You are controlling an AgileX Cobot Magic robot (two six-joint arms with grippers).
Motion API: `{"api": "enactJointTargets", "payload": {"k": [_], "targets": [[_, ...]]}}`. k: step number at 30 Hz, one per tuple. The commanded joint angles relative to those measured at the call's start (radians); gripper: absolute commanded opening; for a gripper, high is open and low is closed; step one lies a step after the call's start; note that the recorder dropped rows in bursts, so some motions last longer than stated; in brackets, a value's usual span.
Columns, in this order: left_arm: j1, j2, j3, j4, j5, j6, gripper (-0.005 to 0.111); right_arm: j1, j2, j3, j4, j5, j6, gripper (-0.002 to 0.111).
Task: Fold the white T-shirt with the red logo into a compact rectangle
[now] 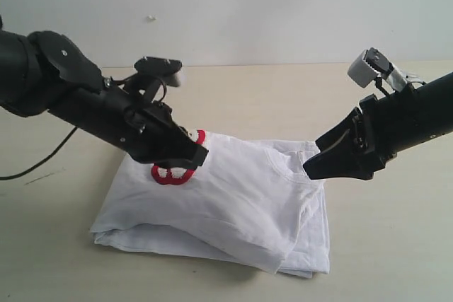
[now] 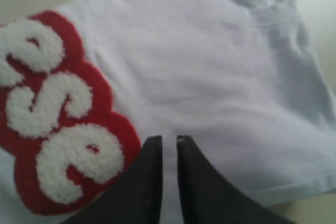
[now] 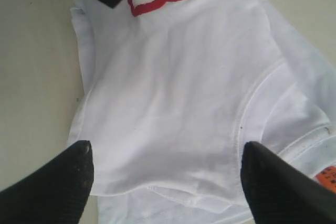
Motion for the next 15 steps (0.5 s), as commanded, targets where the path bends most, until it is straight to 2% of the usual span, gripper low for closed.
{"api": "enactJointTargets", "payload": {"k": [1, 4, 8, 12, 15], "targets": [[-0.019, 0.09, 0.005, -0.006, 0.022, 0.008, 0.026, -0.003, 0.0, -0.004, 0.005, 0.016, -0.008, 0.074], [-0.053, 0.149, 0.005, -0.036, 0.024, 0.036, 0.033, -0.003, 0.0, -0.004, 0.005, 0.008, -0.008, 0.074], [-0.078, 0.205, 0.005, -0.086, -0.062, 0.054, 0.042, -0.003, 0.0, -0.004, 0.005, 0.009, -0.008, 0.074], [-0.063, 0.207, 0.005, -0.114, -0.151, 0.049, 0.046, -0.003, 0.0, -0.004, 0.005, 0.01, -0.008, 0.074], [-0.029, 0.186, 0.005, -0.173, -0.158, 0.05, 0.046, -0.003, 0.0, -0.004, 0.005, 0.002, -0.01, 0.074]]}}
